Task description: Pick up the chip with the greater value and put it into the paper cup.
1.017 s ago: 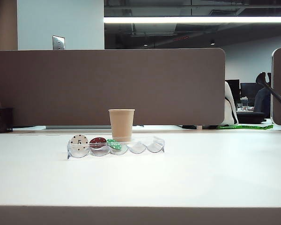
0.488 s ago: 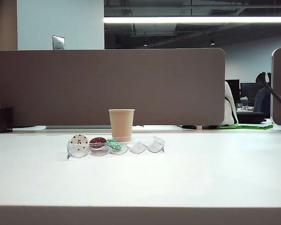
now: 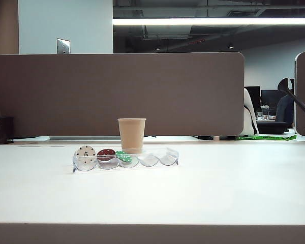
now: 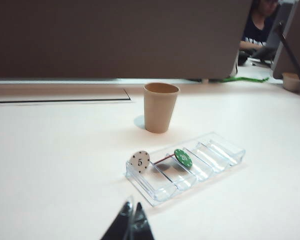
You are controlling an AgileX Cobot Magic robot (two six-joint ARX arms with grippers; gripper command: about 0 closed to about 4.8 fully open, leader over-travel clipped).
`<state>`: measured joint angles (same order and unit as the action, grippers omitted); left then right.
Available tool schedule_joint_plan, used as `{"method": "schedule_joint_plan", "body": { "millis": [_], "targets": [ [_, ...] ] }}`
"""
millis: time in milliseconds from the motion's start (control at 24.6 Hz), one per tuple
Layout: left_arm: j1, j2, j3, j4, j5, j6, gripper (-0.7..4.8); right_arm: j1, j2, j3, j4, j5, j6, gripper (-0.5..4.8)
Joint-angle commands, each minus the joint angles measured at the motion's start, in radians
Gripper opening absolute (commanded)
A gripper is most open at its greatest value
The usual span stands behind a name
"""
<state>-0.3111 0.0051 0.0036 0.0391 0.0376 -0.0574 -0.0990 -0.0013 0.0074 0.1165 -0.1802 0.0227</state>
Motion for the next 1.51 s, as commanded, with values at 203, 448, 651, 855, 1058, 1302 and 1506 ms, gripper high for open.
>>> {"method": "schedule_joint_plan", "body": {
  "millis": [203,448,651,855,1058,1302,1506],
  "targets": [
    [0.000,0.000,0.003,0.000,-0.121,0.070,-0.05,-0.002,0.000,-0.002,-0.014,-0.002,0.005,-0.01],
    [0.003,0.000,0.003,0.024,-0.158,0.101,-0.05,-0.003,0.000,-0.002,-0.014,-0.002,0.003,-0.01],
    [0.095,0.000,0.003,0.040,-0.130,0.078,-0.05,-0.003,0.000,-0.002,-0.013,-0.002,0.003,-0.01],
    [0.260,0.000,0.003,0.066,0.010,0.018,-0.05,-0.003,0.000,-0.002,-0.005,0.003,0.003,-0.01],
    [0.329,0.000,0.003,0.075,0.060,-0.025,-0.05,-0.003,0.000,-0.002,0.000,0.003,0.003,-0.01],
    [0.333,0.000,0.004,0.074,0.101,-0.089,-0.03,-0.002,0.000,-0.002,-0.019,0.024,0.004,-0.01],
    [0.333,0.000,0.004,0.074,0.101,-0.101,-0.01,-0.002,0.000,-0.002,-0.013,0.024,0.008,-0.01]
  ]
}}
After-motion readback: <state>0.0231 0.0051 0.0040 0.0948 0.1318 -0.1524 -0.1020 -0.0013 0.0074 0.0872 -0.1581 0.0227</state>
